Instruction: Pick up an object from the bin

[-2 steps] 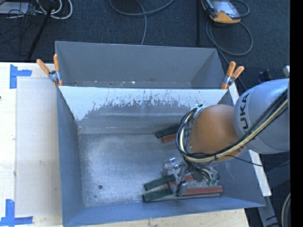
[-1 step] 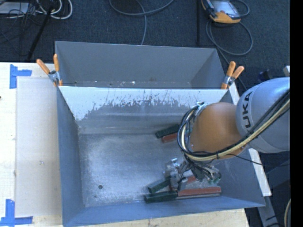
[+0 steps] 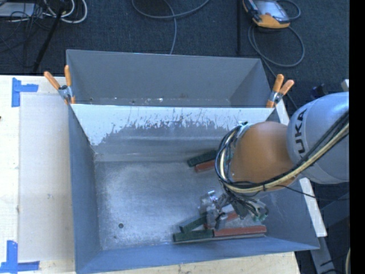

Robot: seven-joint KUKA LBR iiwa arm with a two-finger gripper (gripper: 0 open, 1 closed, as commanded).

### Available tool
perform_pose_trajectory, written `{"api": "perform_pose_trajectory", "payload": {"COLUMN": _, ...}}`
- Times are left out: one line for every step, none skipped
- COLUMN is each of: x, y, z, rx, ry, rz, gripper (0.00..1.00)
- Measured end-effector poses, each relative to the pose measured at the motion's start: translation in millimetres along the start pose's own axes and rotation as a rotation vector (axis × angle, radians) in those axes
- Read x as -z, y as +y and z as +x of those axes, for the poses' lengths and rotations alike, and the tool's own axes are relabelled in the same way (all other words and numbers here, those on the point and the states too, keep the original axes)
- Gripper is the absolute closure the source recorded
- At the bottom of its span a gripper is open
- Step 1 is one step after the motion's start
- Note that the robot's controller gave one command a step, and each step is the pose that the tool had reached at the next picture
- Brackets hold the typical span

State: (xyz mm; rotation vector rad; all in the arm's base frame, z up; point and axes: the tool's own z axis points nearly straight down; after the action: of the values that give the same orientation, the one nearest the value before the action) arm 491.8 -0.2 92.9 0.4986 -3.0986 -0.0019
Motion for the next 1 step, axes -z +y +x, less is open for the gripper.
{"api": "perform_pose_trajectory", "payload": {"x": 16.9, "y": 0.6, "z": 0.7, "rx": -0.001, "ry": 0.002, "rz": 0.0, "gripper": 1.0}}
